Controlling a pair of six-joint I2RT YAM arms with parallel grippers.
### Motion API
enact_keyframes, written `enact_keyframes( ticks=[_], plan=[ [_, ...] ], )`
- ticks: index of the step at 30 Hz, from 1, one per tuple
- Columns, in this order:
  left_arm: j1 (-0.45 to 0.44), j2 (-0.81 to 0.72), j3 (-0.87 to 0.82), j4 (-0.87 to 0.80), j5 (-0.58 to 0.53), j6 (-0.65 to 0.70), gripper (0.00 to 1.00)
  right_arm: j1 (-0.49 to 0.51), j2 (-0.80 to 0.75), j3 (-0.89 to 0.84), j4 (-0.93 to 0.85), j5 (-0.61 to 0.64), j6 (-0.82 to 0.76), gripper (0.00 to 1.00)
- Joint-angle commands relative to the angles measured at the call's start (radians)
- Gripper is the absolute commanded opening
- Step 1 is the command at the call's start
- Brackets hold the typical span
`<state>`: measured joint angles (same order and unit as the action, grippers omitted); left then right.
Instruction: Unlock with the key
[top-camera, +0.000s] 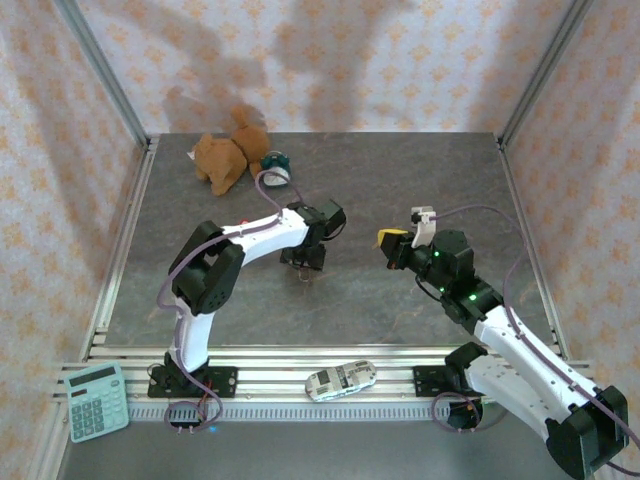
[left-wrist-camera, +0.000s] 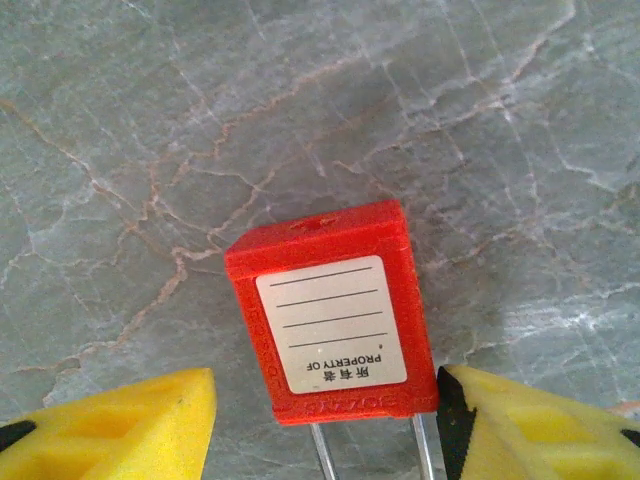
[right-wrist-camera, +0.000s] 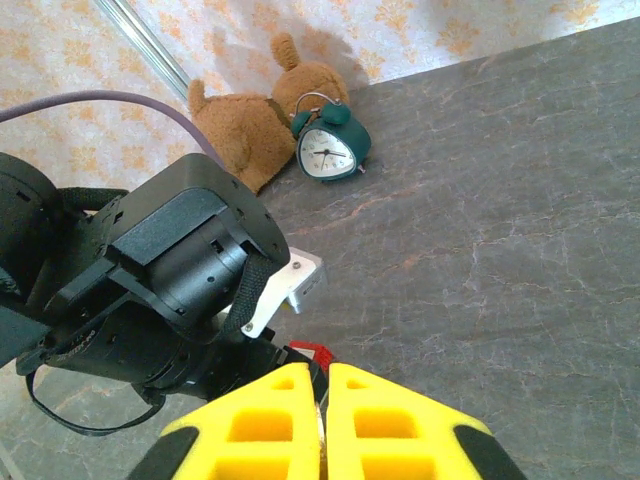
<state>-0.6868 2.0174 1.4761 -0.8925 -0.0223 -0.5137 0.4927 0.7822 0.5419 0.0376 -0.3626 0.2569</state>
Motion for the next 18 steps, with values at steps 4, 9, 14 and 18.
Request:
enact_keyframes(
  ticks=[4, 9, 14, 18],
  plan=[
    [0.028, 0.011, -0.022, -0.024, 0.015, 0.033, 0.60, 0.008, -0.022, -0.014, 0.013, 0.004, -0.016, 0.07],
    [0.041, -0.006, -0.070, -0.018, 0.001, 0.041, 0.60, 0.009, -0.021, -0.014, 0.018, 0.001, -0.013, 0.07],
    [0.047, -0.037, -0.087, -0.018, -0.009, 0.058, 0.60, 0.009, -0.021, -0.013, 0.015, 0.001, -0.013, 0.07],
    [0.053, -0.031, -0.054, -0.032, -0.009, 0.082, 0.60, 0.009, -0.020, -0.013, 0.016, 0.003, -0.013, 0.07]
  ],
)
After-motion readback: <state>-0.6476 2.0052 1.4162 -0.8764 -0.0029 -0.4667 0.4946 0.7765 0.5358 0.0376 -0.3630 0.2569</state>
